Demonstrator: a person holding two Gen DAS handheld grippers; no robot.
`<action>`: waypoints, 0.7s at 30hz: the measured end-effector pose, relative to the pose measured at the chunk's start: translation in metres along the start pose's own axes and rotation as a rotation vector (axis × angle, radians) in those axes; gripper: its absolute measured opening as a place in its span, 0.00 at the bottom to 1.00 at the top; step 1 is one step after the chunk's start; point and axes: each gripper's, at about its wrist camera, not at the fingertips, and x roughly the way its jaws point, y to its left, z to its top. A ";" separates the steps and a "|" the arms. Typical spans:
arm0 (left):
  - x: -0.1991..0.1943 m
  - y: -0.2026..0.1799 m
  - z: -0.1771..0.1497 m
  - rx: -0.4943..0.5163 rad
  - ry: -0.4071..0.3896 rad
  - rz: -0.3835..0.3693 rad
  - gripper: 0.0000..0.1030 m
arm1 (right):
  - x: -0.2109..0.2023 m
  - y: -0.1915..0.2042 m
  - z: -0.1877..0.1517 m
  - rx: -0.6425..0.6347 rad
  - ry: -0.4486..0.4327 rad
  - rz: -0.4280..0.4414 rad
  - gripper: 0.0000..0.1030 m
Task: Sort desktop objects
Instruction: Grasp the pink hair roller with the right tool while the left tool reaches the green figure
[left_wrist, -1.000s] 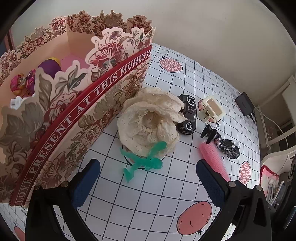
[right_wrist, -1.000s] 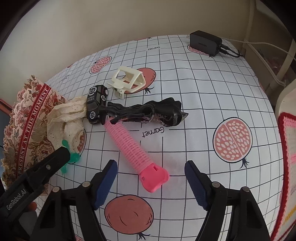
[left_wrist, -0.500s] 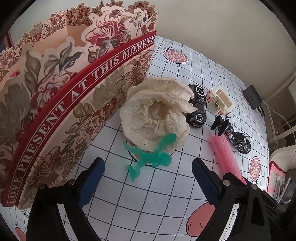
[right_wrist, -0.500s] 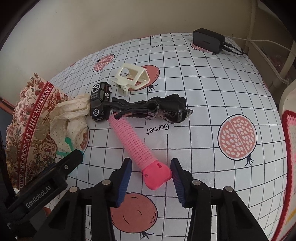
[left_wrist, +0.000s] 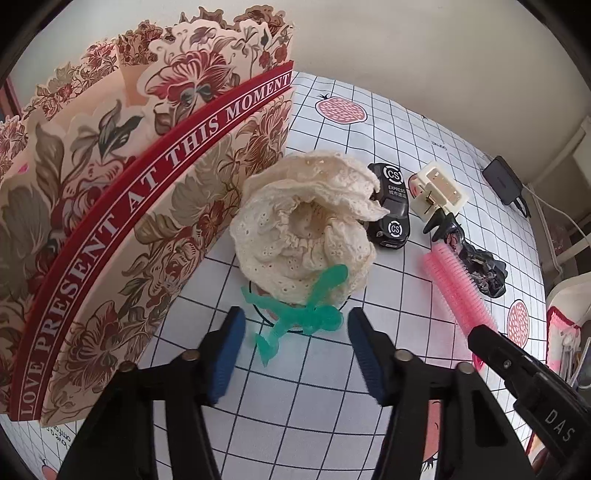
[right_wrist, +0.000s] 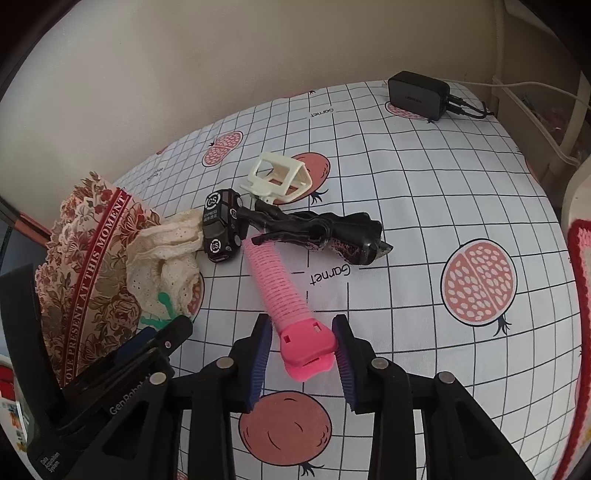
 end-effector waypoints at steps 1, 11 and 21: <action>0.000 0.000 0.000 0.004 0.000 -0.001 0.49 | -0.002 0.000 0.000 0.005 -0.008 0.004 0.35; -0.003 -0.003 0.000 0.015 0.005 -0.045 0.46 | -0.009 -0.001 0.004 0.051 -0.058 0.042 0.32; -0.013 -0.010 0.009 0.018 -0.034 -0.083 0.46 | -0.025 0.000 0.008 0.076 -0.127 0.088 0.29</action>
